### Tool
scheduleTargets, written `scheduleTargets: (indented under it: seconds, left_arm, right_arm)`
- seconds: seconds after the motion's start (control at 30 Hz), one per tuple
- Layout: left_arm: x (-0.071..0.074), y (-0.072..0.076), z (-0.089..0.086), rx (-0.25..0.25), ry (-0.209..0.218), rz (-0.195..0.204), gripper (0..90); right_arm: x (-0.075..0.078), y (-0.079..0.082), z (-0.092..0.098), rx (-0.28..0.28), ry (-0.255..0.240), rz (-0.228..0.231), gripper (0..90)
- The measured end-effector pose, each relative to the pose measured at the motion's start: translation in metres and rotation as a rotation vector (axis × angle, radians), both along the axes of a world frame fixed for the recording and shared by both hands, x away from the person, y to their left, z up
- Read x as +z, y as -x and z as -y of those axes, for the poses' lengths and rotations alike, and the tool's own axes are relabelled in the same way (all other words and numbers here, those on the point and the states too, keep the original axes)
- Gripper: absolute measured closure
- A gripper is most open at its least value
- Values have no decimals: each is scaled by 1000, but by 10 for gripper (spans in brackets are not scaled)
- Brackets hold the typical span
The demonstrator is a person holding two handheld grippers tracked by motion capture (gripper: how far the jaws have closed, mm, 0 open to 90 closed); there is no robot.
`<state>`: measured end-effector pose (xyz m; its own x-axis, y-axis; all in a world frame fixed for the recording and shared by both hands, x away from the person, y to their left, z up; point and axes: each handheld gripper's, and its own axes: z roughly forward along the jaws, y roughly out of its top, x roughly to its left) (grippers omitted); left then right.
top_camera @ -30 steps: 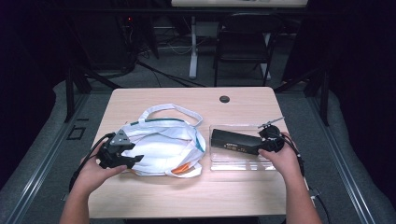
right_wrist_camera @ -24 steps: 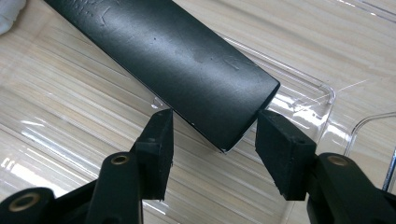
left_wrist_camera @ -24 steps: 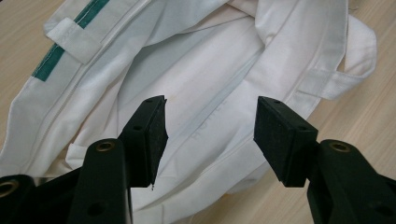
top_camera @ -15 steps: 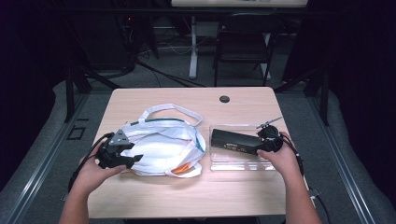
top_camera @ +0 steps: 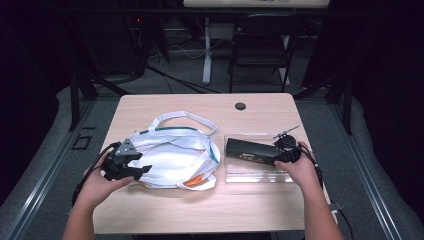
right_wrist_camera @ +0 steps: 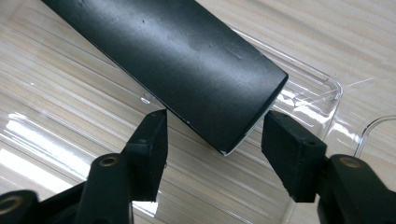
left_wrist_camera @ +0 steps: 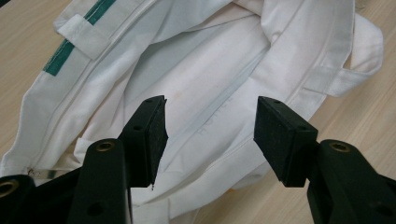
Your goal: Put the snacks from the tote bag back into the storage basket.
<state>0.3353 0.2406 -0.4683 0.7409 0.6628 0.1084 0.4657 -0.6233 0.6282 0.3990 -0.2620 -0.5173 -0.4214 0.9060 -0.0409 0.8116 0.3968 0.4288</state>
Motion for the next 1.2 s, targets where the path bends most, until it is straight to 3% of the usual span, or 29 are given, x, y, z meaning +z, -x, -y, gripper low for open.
scheduleTargets:
  seconds: [0.37,0.6,1.2]
  left_arm:
    - [0,6,-3,1,-8,7,440]
    - [3,11,-10,20,16,14,441]
    - [-2,19,-22,59,6,4,441]
  right_arm:
    - [-2,-6,-3,-21,-2,14,422]
    - [-3,-12,-6,-21,13,19,394]
    - [-7,-25,-8,-35,25,27,387]
